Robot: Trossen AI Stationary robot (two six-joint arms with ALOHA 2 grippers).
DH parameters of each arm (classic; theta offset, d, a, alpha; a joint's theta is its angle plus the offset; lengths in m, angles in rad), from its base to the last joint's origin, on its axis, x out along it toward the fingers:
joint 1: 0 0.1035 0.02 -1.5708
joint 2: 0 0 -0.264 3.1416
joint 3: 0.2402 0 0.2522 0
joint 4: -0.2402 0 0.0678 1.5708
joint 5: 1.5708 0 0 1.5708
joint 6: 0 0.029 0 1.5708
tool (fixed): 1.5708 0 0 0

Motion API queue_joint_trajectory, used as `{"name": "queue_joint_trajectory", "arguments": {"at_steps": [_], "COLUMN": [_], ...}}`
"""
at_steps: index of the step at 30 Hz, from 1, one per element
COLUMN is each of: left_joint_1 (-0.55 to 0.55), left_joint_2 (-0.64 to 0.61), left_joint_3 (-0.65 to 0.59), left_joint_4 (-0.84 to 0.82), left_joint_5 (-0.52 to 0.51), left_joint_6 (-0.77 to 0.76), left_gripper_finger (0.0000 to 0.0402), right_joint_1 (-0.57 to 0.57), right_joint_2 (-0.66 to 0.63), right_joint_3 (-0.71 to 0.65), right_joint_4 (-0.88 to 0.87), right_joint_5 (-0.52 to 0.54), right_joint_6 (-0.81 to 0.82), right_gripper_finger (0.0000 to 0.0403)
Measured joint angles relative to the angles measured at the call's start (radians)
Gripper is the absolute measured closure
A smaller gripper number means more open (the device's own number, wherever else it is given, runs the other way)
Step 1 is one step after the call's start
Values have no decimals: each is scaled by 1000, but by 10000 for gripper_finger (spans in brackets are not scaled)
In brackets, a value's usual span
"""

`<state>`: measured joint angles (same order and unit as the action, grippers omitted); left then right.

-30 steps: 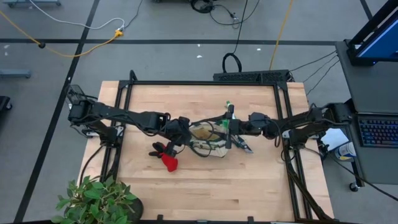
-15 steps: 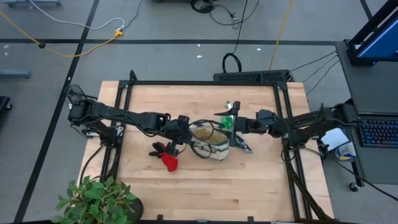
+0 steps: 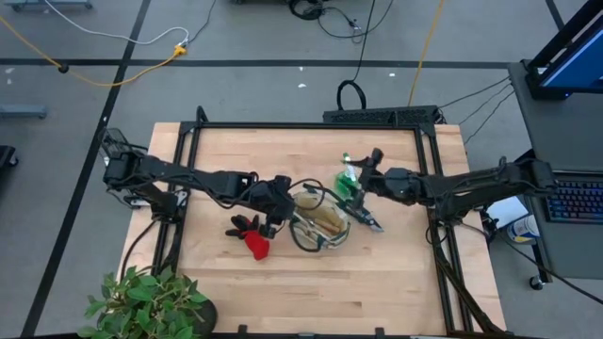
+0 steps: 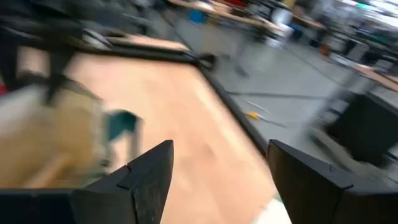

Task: Pick & Place Garden tools in Gardening bag
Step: Adjust the light brown gardening bag, then put the green spray bottle into the light brown gardening bag

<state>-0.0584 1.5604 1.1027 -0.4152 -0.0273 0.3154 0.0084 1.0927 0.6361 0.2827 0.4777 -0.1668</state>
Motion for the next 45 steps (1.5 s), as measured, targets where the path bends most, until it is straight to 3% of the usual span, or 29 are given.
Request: {"name": "queue_joint_trajectory", "arguments": {"at_steps": [5,11,16,28,32,39,45], "left_joint_1": [-31,-82,-99,-81,-58,-20,10], "left_joint_2": [0,-10,-42,-203,-231,-234,-234], "left_joint_3": [0,0,0,0,0,0,0], "left_joint_4": [2,-1,-2,-90,-130,-157,-166], "left_joint_5": [-21,-209,-370,-394,-394,-393,-352], "left_joint_6": [47,113,161,154,126,90,40], "left_gripper_finger": [234,223,222,222,222,222,222], "right_joint_1": [-12,-58,-95,-146,-146,-145,-135], "right_joint_2": [-5,9,68,122,122,120,94], "right_joint_3": [0,0,-1,-1,-1,1,-1], "right_joint_4": [-38,-92,-116,-164,-170,-173,-124], "right_joint_5": [146,143,71,76,75,70,67], "right_joint_6": [11,179,274,318,320,272,153], "right_gripper_finger": [155,156,156,163,209,352,360]}}
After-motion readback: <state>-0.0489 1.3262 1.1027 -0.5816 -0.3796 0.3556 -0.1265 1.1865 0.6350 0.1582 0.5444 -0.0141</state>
